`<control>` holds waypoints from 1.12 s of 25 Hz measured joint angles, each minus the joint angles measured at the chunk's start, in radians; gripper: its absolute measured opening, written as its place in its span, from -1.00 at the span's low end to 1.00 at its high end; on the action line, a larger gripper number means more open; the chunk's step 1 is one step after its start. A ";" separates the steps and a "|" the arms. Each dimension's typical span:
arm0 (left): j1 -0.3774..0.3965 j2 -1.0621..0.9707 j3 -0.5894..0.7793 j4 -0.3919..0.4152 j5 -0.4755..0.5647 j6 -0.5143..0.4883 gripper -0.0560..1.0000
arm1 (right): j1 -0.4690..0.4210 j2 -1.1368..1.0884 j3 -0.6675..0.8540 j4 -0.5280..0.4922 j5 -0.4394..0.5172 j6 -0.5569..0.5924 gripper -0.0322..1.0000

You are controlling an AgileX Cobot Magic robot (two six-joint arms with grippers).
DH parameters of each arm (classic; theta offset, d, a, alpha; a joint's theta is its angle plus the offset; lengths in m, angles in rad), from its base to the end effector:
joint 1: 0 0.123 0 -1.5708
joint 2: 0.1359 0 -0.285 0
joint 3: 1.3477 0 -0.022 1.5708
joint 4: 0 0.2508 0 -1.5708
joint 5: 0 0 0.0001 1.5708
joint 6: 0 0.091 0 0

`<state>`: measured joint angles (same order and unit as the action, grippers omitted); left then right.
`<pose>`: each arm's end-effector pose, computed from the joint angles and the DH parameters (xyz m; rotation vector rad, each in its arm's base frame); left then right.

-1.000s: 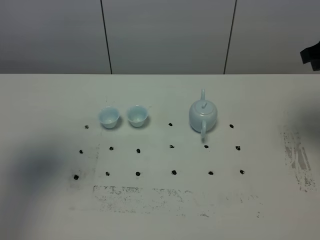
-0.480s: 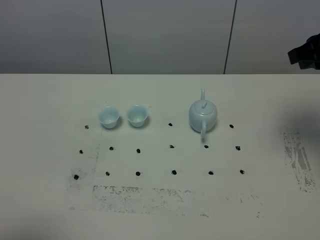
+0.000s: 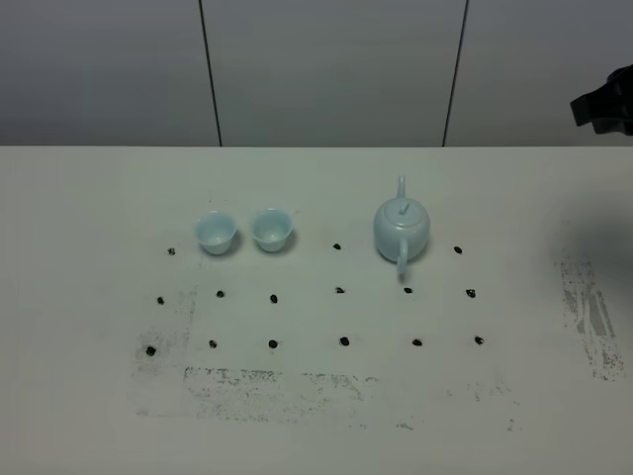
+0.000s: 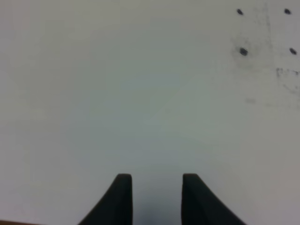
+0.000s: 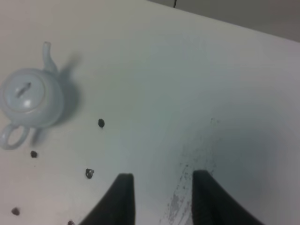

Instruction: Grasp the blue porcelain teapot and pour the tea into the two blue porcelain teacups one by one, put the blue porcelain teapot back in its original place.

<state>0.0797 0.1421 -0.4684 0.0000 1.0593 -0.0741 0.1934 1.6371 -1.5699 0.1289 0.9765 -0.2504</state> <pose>0.0193 0.0015 0.2673 -0.1703 2.2101 0.0031 0.3513 0.0787 0.3554 -0.5076 2.4696 0.1408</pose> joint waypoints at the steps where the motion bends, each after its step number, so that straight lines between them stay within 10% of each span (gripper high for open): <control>1: 0.000 -0.026 0.004 0.012 0.001 -0.008 -0.35 | 0.000 0.000 0.000 0.000 0.000 0.000 -0.39; 28: -0.068 -0.146 0.011 -0.068 0.000 0.018 -0.35 | 0.000 0.000 0.051 0.010 -0.045 -0.004 -0.39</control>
<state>0.0120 -0.0039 -0.4578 -0.0681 1.0597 -0.0559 0.1934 1.6371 -1.5190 0.1387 0.9315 -0.2543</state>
